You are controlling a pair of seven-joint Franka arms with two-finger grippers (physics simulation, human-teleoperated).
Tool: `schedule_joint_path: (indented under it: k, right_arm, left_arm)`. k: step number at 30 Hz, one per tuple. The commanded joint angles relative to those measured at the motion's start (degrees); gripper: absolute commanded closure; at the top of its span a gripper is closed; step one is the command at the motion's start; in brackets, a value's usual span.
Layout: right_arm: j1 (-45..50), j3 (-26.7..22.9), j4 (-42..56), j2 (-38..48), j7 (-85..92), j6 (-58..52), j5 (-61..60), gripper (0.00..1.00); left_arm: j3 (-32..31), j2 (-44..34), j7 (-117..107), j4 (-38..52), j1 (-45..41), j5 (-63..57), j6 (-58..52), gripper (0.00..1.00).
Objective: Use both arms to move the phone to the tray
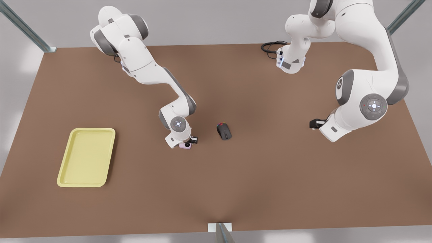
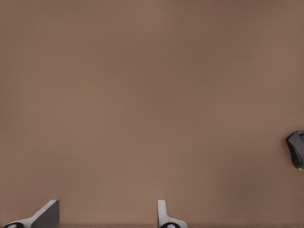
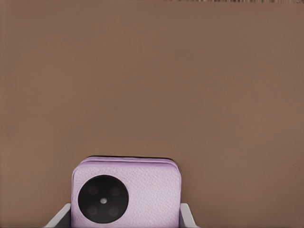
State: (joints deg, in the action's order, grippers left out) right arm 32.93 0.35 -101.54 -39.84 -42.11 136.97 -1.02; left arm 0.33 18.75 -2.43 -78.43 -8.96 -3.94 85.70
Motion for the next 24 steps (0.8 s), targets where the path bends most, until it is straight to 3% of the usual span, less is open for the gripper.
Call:
schedule_joint_path:
  k: [1,16,21,24]
  right_arm:
    - [-0.1,0.0,0.0,-0.1,4.7,0.2,-0.1,0.19]
    - [-1.4,0.3,-0.2,2.2,4.7,-1.3,-0.3,0.23]
    - [-6.3,0.1,-3.7,6.0,11.8,-2.3,-0.3,0.23]
    - [-15.3,-0.1,-9.6,9.9,27.8,-1.9,-0.3,0.23]
  left_arm:
    - [-0.1,0.0,-0.3,0.0,0.0,0.0,0.0,0.00]
    - [0.0,-0.2,-0.2,0.2,0.0,0.0,-0.2,0.00]
    - [-0.1,-0.3,-0.2,0.2,-0.1,0.1,-0.2,0.00]
    - [-0.1,-0.4,-0.2,0.2,-0.1,0.1,-0.3,0.00]
